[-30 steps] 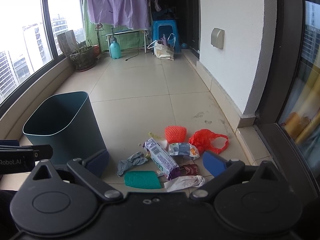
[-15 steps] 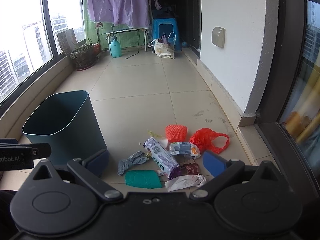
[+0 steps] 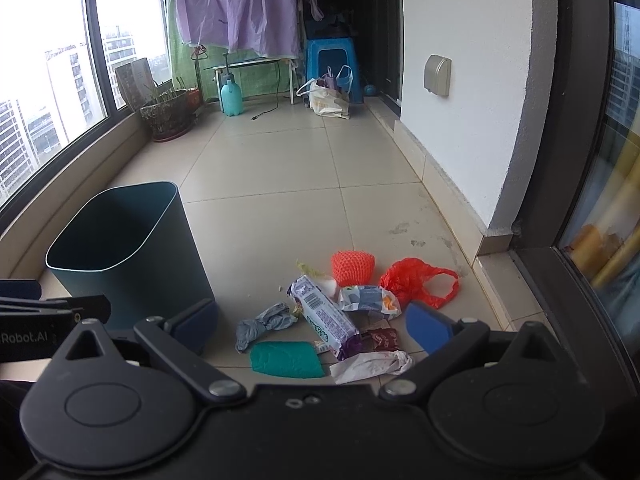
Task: Collect trash
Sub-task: 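Move left tool toward the teal bin while right tool approaches the trash pile, then grasp the teal bin rim with left tool while right tool grasps the biscuit packet, then carry the purple-and-white biscuit packet over the bin and open right tool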
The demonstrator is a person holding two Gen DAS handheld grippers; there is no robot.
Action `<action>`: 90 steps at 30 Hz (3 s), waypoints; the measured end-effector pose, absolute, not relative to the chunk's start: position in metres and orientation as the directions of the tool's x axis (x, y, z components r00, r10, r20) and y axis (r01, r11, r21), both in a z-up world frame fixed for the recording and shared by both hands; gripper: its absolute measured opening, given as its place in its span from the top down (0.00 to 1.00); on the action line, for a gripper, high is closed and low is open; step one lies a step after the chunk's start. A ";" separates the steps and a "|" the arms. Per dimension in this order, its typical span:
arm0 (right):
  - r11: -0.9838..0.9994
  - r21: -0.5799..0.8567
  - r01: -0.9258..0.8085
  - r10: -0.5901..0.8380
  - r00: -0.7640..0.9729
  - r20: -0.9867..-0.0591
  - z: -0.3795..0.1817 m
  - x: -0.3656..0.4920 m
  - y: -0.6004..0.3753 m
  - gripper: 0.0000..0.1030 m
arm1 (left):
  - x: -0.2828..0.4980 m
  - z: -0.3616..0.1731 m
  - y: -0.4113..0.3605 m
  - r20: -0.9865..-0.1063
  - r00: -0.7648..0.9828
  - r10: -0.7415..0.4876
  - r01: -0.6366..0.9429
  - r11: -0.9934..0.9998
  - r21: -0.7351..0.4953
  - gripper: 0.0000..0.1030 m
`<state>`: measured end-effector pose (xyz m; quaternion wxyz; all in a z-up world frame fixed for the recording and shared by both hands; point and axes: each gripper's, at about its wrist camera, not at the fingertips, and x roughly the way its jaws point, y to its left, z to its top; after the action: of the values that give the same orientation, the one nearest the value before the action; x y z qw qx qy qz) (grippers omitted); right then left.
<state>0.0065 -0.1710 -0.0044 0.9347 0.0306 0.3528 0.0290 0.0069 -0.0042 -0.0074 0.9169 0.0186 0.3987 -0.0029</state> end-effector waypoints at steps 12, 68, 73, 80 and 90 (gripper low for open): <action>0.997 0.047 -0.067 0.081 0.725 -0.684 0.004 0.021 -0.162 0.05 | 0.023 -0.002 0.002 -0.763 0.646 -0.008 0.035 0.999 0.019 0.20; 0.776 -0.081 -0.625 0.112 0.263 -0.958 -0.281 0.297 -0.131 0.43 | 0.227 -0.113 0.234 -0.929 0.204 0.310 -0.402 0.891 0.209 0.77; 0.772 -0.135 -0.621 0.051 0.272 -0.961 -0.293 0.296 -0.124 0.51 | 0.227 -0.125 0.243 -0.938 0.183 0.296 -0.377 0.902 0.211 0.86; 0.788 -0.131 -0.602 0.054 0.279 -0.959 -0.277 0.290 -0.125 0.64 | 0.226 -0.124 0.239 -0.939 0.190 0.286 -0.335 0.918 0.212 0.87; 0.817 -0.065 -0.573 0.144 0.312 -0.939 -0.180 0.274 -0.130 0.66 | 0.216 -0.137 0.245 -0.960 0.163 0.229 -0.301 0.938 0.173 0.86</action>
<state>0.2740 -0.1302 -0.1796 0.7853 -0.1983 0.5402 0.2283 0.2159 0.2454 -0.1373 0.7622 -0.0287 0.6229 0.1738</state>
